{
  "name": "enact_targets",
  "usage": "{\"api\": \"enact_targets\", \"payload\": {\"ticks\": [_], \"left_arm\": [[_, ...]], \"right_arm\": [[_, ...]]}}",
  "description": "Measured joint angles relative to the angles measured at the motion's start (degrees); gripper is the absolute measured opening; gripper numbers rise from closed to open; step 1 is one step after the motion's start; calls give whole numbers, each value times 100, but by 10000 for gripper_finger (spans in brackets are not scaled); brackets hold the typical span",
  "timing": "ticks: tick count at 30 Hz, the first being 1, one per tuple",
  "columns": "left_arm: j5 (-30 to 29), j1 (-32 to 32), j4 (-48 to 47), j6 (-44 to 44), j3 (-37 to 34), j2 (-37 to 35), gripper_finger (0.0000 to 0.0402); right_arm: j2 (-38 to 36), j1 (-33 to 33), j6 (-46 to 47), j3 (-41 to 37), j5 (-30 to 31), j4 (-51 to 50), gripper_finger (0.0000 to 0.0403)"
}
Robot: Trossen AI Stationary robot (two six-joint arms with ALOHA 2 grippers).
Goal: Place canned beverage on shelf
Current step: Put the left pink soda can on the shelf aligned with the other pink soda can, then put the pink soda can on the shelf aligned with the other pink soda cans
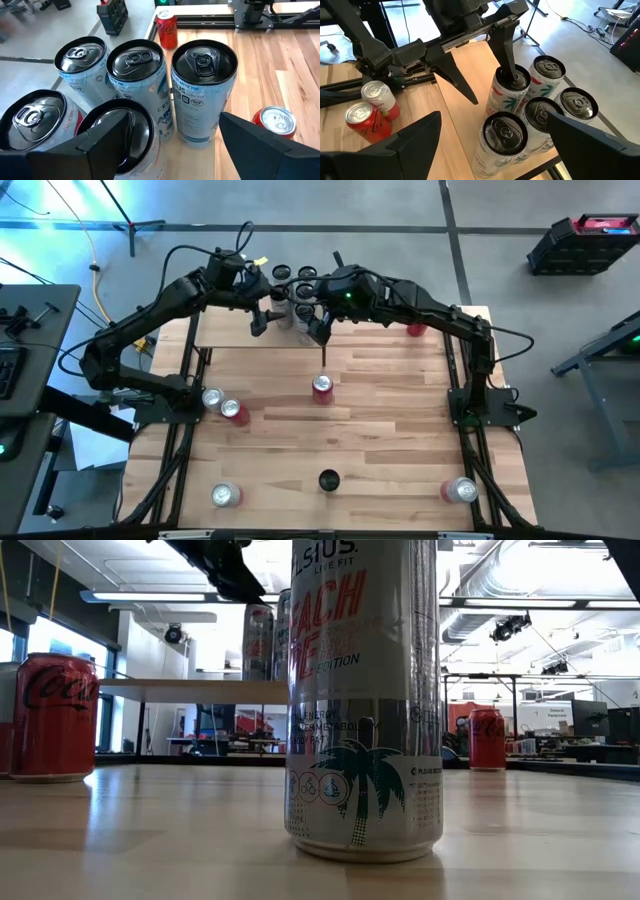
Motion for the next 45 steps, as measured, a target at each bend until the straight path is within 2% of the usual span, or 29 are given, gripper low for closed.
{"api": "enact_targets", "payload": {"ticks": [8,20,29,34,39,45], "left_arm": [[6,-2,331,-55,-9,-138,302],[55,-2,121,-517,-9,-949,302],[1061,-198,-1074,-806,-9,-1493,302],[1073,-711,-1947,-838,-4,-1635,302],[911,-1423,-2403,-1401,-6,-1652,302],[79,-2475,-2289,-2093,-6,-1633,302]], "right_arm": [[0,0,2,-4,2,0,349],[-15,-55,-201,17,4,-10,349],[-39,-52,-479,238,197,34,349],[-52,-55,-463,238,340,38,349],[-52,-55,-412,240,361,41,349],[-160,31,-381,240,306,-194,349]]}}
